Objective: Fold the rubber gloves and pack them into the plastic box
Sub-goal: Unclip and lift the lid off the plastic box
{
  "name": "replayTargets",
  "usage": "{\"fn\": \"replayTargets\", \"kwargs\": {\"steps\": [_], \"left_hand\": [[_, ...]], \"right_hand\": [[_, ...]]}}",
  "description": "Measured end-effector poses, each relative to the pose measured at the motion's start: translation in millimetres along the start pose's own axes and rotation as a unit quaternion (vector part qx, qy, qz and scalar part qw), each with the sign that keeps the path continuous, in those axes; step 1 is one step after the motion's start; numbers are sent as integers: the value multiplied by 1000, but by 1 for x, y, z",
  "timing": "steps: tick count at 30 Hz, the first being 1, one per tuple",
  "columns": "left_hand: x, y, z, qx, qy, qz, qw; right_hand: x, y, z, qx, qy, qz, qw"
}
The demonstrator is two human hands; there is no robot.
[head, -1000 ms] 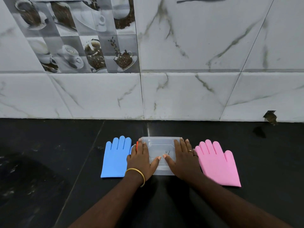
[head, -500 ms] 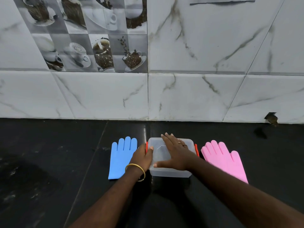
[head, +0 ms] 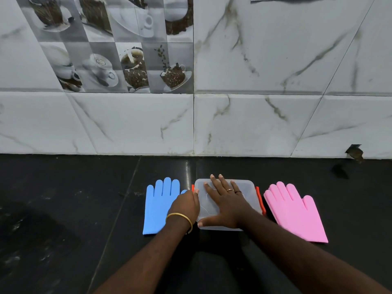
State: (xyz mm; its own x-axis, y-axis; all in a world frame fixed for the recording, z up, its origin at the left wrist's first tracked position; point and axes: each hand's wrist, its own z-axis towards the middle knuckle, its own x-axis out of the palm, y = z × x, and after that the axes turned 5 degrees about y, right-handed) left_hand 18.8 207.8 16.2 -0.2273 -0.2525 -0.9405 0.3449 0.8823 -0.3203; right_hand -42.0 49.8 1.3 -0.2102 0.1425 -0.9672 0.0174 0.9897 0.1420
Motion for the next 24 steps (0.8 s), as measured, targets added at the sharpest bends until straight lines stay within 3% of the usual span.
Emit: {"fn": "replayTargets", "kwargs": {"steps": [5,11,16,19,24], "left_hand": [[-14,-4,-6,31,41,124,991],[-29,0,-20,13,16,82,996],[-4,13,-5,-7,64,-104,993],[14,22,1,-79,56,-287,953],[20,26,4,-149,97,-393,902]], "right_hand": [[-1,0,1,-1,5,-10,1000],[0,-1,2,-6,11,-13,1000],[2,-3,3,-7,6,-16,1000],[4,-3,3,-9,-3,-18,1000],[3,-2,2,-11,-4,-16,1000]]}}
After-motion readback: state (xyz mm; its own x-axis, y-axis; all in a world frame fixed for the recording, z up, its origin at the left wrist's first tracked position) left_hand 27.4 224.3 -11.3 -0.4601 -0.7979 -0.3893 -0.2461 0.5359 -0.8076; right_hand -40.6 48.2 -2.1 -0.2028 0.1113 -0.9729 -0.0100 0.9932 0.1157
